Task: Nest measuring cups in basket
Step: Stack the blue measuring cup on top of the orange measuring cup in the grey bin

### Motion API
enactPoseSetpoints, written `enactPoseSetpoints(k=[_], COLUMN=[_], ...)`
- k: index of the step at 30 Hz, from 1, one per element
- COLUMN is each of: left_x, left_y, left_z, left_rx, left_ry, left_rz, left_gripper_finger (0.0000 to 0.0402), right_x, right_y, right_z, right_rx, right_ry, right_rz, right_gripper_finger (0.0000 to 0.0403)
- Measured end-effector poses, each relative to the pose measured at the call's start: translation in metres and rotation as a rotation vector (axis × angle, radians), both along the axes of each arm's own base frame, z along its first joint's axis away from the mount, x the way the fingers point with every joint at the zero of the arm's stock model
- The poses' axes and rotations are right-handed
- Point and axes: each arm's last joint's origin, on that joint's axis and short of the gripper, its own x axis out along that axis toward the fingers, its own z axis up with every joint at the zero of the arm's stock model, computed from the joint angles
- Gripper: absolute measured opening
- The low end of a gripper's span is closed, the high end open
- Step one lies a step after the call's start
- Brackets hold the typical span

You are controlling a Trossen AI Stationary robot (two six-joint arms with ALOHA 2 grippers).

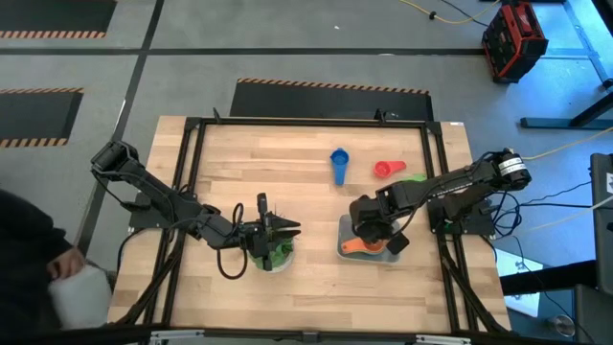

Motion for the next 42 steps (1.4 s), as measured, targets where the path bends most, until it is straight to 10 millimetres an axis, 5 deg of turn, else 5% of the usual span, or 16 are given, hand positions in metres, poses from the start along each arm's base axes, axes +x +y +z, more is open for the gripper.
enactPoseSetpoints(k=[11, 18, 32, 42], left_x=[0.000, 0.000, 0.000, 0.000], left_y=[0.000, 0.000, 0.000, 0.000], left_z=[0.000, 0.000, 0.000, 0.000], left_rx=[0.000, 0.000, 0.000, 0.002], left_ry=[0.000, 0.000, 0.000, 0.002], left_rz=[0.000, 0.000, 0.000, 0.000], left_gripper_finger=[0.0071, 0.0071, 0.0071, 0.0071], right_x=[-0.002, 0.002, 0.012, -0.007], right_y=[-0.002, -0.003, 0.002, -0.022], right_z=[0.000, 0.014, 0.102, 0.172], right_rx=[0.089, 0.041, 0.181, 0.242], right_ry=[0.039, 0.038, 0.010, -0.145], right_rz=[-0.001, -0.084, -0.213, -0.338], right_gripper_finger=[0.0110, 0.0117, 0.0117, 0.0117])
